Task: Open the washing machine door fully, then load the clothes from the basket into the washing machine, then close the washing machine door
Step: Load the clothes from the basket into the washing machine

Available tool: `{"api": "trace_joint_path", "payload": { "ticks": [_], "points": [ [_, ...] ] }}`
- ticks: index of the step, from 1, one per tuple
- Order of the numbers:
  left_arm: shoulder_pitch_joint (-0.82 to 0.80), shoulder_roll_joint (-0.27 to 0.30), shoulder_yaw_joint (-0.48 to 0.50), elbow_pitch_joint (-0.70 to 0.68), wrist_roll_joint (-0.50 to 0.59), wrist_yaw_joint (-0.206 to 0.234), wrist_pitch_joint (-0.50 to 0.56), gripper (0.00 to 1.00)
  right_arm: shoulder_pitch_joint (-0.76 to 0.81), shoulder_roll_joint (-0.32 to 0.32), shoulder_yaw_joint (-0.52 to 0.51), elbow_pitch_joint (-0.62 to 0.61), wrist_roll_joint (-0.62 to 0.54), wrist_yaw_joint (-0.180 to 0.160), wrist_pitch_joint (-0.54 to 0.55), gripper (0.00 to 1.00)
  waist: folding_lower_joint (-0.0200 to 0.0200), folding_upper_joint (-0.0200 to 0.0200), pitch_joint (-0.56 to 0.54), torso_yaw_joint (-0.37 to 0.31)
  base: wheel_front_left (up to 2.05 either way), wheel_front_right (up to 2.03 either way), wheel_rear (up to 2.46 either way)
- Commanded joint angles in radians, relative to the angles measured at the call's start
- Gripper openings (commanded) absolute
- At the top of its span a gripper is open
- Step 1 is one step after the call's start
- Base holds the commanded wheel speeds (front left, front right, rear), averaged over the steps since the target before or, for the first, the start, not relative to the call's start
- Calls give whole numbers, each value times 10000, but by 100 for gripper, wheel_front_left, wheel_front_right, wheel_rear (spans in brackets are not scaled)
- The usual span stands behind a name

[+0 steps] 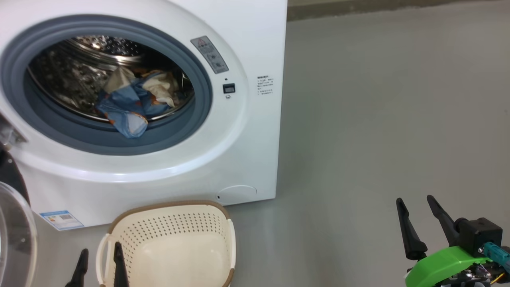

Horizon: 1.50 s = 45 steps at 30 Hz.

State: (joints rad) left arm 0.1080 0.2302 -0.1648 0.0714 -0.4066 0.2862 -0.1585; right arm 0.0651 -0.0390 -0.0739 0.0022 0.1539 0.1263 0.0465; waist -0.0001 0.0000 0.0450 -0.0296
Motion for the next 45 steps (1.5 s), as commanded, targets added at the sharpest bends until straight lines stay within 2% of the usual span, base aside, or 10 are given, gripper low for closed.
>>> {"api": "trace_joint_path", "payload": {
  "ticks": [1, 12, 31, 39, 45],
  "points": [
    [-90, 60, 302, -389, 18, 106, -63, 100, -64, -112, 225, -352, -161, 44, 13, 100, 1, 0, -246, 165, 0, 0, 0],
    [286, 86, 180, -807, 61, 318, 150, 100, 171, -112, 256, -505, -106, 44, 112, 100, 1, 0, -459, 246, 0, 0, 0],
    [172, 160, 52, -623, 16, 379, 255, 100, 112, -112, 321, -470, 0, 44, 77, 100, 1, 0, -350, 134, 0, 0, 0],
    [-121, 446, 1, -411, 72, 312, 584, 100, -162, -112, 457, -444, 153, 44, -35, 100, 1, 0, 135, -52, 0, 0, 0],
    [-802, 685, -32, 158, -179, -20, 1179, 100, -501, -112, 575, -328, 354, 44, -253, 100, 1, 0, 827, -497, 0, 0, 0]
  ]
}}
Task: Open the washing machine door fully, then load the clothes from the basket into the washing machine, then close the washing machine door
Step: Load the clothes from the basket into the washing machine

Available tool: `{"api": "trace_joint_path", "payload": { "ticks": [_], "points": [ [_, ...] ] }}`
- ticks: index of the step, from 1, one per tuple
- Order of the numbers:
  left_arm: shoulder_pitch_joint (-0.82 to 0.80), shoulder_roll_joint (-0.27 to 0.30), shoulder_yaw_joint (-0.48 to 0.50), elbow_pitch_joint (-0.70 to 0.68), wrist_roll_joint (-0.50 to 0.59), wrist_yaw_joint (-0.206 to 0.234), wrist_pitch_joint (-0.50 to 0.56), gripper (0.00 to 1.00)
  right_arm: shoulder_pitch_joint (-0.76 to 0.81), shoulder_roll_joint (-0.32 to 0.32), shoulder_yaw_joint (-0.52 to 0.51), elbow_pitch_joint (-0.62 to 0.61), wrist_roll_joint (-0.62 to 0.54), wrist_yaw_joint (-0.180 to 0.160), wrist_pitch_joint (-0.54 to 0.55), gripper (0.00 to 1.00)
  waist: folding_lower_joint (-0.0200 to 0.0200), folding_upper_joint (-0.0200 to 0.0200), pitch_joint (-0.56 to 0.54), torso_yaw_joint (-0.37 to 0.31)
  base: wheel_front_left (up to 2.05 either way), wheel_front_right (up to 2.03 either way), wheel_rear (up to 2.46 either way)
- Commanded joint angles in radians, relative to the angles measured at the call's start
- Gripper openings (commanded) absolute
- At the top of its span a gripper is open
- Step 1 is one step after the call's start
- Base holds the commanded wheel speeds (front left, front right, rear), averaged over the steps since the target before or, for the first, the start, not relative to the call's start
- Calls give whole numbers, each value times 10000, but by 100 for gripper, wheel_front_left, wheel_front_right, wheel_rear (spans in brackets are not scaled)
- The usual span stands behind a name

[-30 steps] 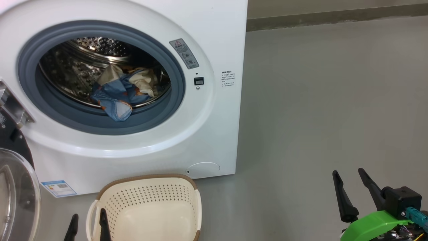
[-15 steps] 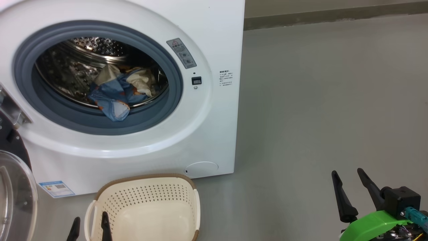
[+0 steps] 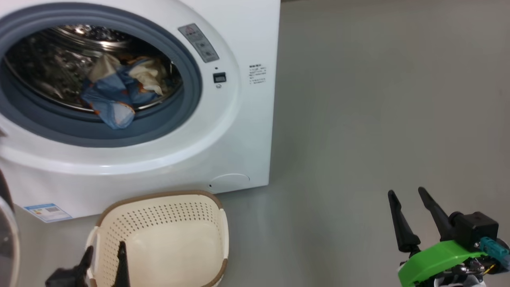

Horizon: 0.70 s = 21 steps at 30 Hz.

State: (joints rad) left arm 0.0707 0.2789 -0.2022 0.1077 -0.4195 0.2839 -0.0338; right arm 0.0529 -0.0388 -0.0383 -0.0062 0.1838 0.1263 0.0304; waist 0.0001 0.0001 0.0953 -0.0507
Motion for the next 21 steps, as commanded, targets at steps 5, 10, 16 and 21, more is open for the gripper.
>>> {"api": "trace_joint_path", "payload": {
  "ticks": [5, 10, 16, 21],
  "points": [
    [-1189, 571, 402, 161, -93, -160, 431, 100, -746, -114, 291, -104, 254, 44, -361, 100, -1, -1, 1183, -743, 0, 0, 0],
    [-2446, 1037, 464, 705, -77, -410, 918, 100, -1234, -114, 442, 142, 518, 44, -769, 100, -1, -1, 2256, -1188, 0, 0, 0],
    [-4122, 1768, 617, 1232, 76, -618, 1471, 100, -1979, -114, 726, 615, 913, 44, -1383, 100, -1, -1, 3520, -1821, 0, 0, 0],
    [-5787, 2837, 930, 1388, 230, -791, 2226, 100, -2599, -114, 1000, 1292, 1413, 44, -2081, 100, -1, -1, 4516, -2371, 0, 0, 0]
  ]
}}
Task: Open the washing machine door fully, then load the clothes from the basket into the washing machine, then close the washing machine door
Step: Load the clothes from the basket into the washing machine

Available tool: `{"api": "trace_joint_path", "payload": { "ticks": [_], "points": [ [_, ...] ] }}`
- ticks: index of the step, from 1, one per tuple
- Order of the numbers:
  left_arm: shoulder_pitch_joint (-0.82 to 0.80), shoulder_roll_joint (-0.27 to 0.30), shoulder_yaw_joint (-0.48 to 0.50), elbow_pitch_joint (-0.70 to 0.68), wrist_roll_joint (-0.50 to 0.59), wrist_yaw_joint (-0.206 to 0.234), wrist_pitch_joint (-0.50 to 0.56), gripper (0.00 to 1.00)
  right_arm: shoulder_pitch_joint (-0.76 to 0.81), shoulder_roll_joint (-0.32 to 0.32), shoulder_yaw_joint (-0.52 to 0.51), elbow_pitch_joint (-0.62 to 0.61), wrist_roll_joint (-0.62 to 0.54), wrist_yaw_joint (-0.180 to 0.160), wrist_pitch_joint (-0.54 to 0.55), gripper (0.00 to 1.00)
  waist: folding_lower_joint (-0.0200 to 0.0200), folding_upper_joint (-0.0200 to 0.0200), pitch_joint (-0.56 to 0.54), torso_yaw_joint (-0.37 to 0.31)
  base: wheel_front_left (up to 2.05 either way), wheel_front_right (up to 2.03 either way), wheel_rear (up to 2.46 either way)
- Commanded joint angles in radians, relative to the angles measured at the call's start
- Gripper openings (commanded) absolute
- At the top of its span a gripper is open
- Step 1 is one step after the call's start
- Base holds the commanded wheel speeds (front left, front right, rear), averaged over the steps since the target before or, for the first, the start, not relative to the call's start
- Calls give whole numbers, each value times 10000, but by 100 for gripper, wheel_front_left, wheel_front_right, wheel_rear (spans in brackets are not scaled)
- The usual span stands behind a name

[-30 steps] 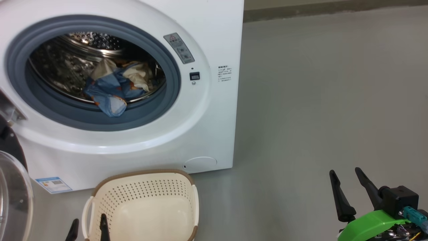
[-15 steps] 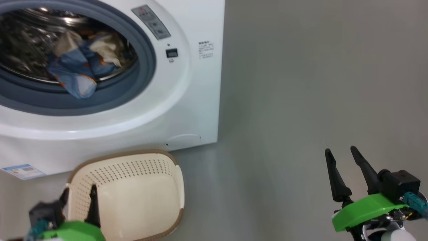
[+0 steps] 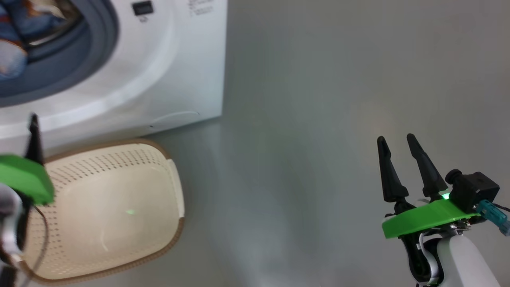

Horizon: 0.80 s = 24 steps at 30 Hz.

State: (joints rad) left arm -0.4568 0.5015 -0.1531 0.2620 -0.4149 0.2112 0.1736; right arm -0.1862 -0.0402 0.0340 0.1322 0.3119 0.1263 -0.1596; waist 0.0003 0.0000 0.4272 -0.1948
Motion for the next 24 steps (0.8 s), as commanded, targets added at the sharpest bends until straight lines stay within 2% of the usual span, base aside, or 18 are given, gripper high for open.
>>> {"api": "trace_joint_path", "payload": {
  "ticks": [1, 10, 11, 18, 24],
  "points": [
    [-774, 794, 486, -163, 206, -97, 304, 100, -298, -100, 344, 32, 220, 44, -283, 100, -3, 0, 1325, -1000, 0, 0, 0],
    [-2763, 2423, 650, -99, 503, -417, 1960, 100, -1128, -100, 978, 905, 875, 44, -888, 100, -3, 0, 2313, -1432, 0, 0, 0],
    [-2763, 2423, 650, -99, 503, -417, 1960, 100, -1128, -100, 978, 905, 875, 44, -888, 100, -3, 0, 2313, -1432, 0, 0, 0],
    [-4037, 3488, 622, 237, 673, -807, 3140, 100, -1607, -100, 1382, 1316, 1342, 44, -1007, 100, -3, 0, 2801, -1550, 0, 0, 0],
    [-4917, 3828, 466, 843, 737, -999, 3829, 100, -1805, -100, 1516, 1363, 1511, 44, -1018, 100, -3, 0, 2933, -1577, 0, 0, 0]
  ]
}}
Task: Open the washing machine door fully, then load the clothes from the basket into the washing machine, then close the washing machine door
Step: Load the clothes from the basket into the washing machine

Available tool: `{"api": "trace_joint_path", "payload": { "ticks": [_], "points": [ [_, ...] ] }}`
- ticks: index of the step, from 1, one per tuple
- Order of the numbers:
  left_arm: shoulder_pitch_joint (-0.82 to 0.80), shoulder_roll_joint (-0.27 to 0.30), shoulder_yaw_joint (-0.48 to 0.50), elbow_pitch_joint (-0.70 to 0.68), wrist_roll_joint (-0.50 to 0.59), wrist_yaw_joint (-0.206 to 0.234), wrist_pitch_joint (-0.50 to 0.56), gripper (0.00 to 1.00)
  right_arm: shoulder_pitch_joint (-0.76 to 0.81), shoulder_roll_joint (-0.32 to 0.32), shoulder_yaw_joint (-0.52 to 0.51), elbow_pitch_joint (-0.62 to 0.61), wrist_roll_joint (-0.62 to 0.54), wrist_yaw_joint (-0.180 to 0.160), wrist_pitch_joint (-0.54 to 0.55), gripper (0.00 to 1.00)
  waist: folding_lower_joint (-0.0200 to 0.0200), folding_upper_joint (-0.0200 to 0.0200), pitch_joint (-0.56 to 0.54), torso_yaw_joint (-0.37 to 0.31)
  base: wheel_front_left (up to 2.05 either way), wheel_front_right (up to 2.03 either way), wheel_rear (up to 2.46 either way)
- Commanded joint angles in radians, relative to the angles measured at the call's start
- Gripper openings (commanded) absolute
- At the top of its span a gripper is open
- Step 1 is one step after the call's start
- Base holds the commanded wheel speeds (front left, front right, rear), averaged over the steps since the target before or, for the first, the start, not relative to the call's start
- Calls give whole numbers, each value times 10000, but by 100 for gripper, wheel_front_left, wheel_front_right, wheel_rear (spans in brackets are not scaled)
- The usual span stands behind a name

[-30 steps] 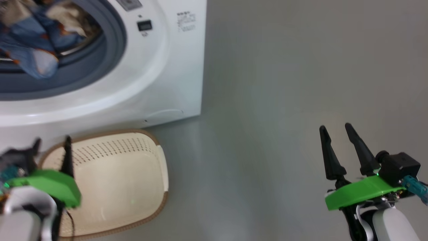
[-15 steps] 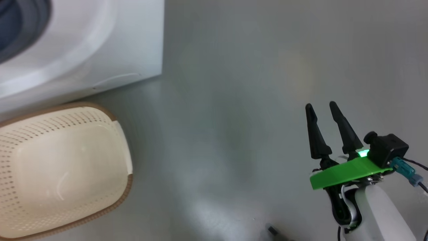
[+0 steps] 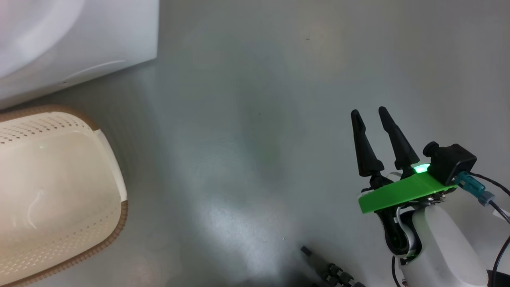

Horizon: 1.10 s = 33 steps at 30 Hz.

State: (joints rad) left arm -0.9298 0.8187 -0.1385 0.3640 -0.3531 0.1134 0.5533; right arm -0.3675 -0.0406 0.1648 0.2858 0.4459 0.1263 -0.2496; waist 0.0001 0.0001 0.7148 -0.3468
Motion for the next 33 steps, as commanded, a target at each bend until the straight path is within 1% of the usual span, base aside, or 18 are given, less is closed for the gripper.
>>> {"api": "trace_joint_path", "payload": {
  "ticks": [1, 6, 8, 9, 15, 19, 25, 31, 32, 33],
  "points": [
    [-283, 701, 275, -89, 154, -29, 155, 100, -6, -96, 225, -180, 195, 44, -119, 100, -1, -1, 68, -69, 0, 0, 0],
    [-657, 698, 201, 281, 52, 18, 801, 100, -61, -96, 281, -156, 296, 44, -120, 100, -1, -1, 108, -93, 0, 0, 0],
    [-768, 725, 169, 347, 52, 30, 944, 42, -72, -96, 302, -140, 325, 44, -120, 100, -1, -1, 111, -97, 0, 0, 0],
    [-818, 731, 164, 364, 38, 31, 992, 0, -76, -96, 309, -135, 340, 44, -121, 100, -1, -1, 111, -96, 0, 0, 0],
    [-1086, 688, 157, 540, -153, -122, 954, 0, -96, -96, 280, -136, 374, 44, -121, 100, -1, -1, 96, -34, 0, 0, 0],
    [-1335, 686, 207, 785, -247, -244, 601, 0, -137, -96, 305, -130, 377, 44, -121, 100, -1, -1, 97, -11, 0, 0, 0],
    [-1765, 677, 309, 1162, -252, -347, -436, 0, -149, -96, 376, -113, 398, 44, -121, 100, -1, -1, 142, -90, 0, 0, 0],
    [-2334, 815, 379, 1672, -40, -390, -1817, 0, -130, -96, 460, -201, 508, 44, -122, 100, -1, -1, 359, -450, 0, 0, 0],
    [-2334, 815, 379, 1672, -40, -390, -1817, 0, -130, -96, 460, -201, 508, 44, -122, 100, -1, -1, 359, -450, 0, 0, 0],
    [-2450, 841, 393, 1739, 4, -390, -2089, 0, -126, -96, 477, -215, 523, 44, -122, 100, -1, -1, 416, -529, 0, 0, 0]
  ]
}}
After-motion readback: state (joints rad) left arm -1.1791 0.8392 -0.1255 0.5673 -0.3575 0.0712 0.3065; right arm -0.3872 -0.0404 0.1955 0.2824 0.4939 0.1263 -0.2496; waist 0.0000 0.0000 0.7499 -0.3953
